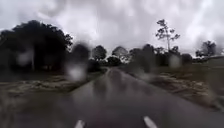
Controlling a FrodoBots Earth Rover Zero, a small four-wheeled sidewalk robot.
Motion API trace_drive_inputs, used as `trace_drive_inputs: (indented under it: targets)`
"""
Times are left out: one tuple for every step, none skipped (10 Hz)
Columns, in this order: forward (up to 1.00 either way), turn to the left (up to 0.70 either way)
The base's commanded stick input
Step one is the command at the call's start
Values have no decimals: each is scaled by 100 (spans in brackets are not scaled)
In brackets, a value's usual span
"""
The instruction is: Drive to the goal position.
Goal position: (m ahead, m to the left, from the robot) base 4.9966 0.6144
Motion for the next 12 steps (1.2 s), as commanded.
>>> trace_drive_inputs:
  targets:
    - [70, 0]
    - [70, 0]
    - [70, 0]
    - [70, 0]
    - [70, -1]
    - [70, -4]
    - [70, -30]
    - [70, -34]
    - [70, -28]
    - [70, -9]
    - [70, 0]
    - [70, 0]
